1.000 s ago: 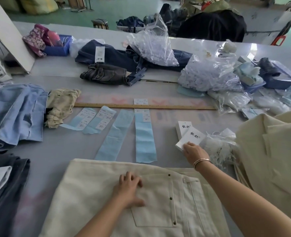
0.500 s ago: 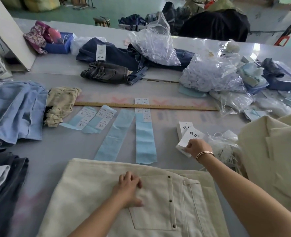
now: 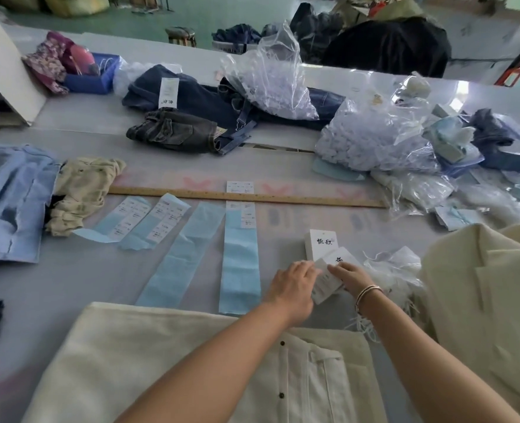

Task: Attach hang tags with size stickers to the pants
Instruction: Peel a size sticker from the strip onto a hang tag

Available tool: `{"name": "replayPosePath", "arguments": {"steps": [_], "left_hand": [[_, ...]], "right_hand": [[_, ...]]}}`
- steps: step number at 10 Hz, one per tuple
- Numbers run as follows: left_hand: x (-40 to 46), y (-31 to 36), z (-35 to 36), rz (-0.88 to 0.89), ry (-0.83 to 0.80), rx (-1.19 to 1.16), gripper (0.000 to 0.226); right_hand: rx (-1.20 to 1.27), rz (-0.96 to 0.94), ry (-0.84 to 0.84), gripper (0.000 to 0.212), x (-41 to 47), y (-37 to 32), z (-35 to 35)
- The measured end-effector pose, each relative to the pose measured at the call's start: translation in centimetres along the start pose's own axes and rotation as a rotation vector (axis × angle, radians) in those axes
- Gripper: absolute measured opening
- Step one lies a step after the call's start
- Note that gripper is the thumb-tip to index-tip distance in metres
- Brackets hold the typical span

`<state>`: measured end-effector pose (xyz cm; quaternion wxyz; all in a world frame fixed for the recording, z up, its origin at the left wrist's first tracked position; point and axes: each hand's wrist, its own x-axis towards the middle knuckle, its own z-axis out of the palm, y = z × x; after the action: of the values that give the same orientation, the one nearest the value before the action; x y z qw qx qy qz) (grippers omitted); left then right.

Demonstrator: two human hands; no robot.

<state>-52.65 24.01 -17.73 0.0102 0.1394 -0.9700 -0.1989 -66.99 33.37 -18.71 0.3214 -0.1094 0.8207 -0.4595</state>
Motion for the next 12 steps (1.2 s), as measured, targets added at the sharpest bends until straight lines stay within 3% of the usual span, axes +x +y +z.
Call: {"name": "replayPosePath", "arguments": {"steps": [2, 3, 4, 5, 6, 7, 8, 9, 10, 11, 12], "left_hand": [[0.9, 0.5, 2.8, 0.061, -0.138, 0.167, 0.060], [1.0, 0.6, 2.7, 0.071, -0.129, 0.222, 0.059], [1.3, 0.7, 2.7, 0.052, -0.182, 0.262, 0.058], [1.3, 0.8, 2.7, 0.033, -0.112, 0.127, 0.046], [0.8, 0.8, 0.8, -0.201, 0.063, -0.580, 0.037], [-0.8, -1.7, -1.5, -0.513, 0.006, -1.937, 0.077], [-2.5, -5.3, -2.6, -0.654, 0.011, -2.067, 0.061], [-4.0, -9.6, -2.6, -0.844, 0.261, -1.386, 0.020], [-4.1, -13.0, -2.5, -0.809, 0.322, -0.950, 0.013], [-3.5, -15.4, -1.2, -0.543, 0.146, -0.523, 0.025], [-1.9, -16.2, 0.7, -0.317, 0.206, -0.206, 0.028]], "right_hand": [[0.275, 0.022, 0.229, 0.024, 1.0, 0.8, -0.9], [0.405, -0.041, 0.525, 0.028, 0.8, 0.0, -3.2], [0.651, -0.262, 0.812, 0.028, -1.1, -2.9, -6.7], [0.555, -0.501, 0.835, 0.020, -3.4, -4.8, -6.8], [0.052, -0.815, 0.553, 0.007, -6.9, -5.2, -3.4], [-0.417, -1.248, 0.254, 0.007, -8.8, -3.2, 1.6], [-0.646, -1.317, 0.053, 0.022, -9.7, -1.9, 5.0], [-0.713, -1.193, -0.239, 0.025, -9.4, -1.8, 8.3], [-0.607, -0.969, -0.230, 0.017, -6.7, -3.6, 9.9], [-0.610, -0.729, -0.134, 0.027, -0.7, -6.2, 11.8], [-0.861, -0.564, -0.200, 0.054, 5.4, -7.8, 13.9]]}}
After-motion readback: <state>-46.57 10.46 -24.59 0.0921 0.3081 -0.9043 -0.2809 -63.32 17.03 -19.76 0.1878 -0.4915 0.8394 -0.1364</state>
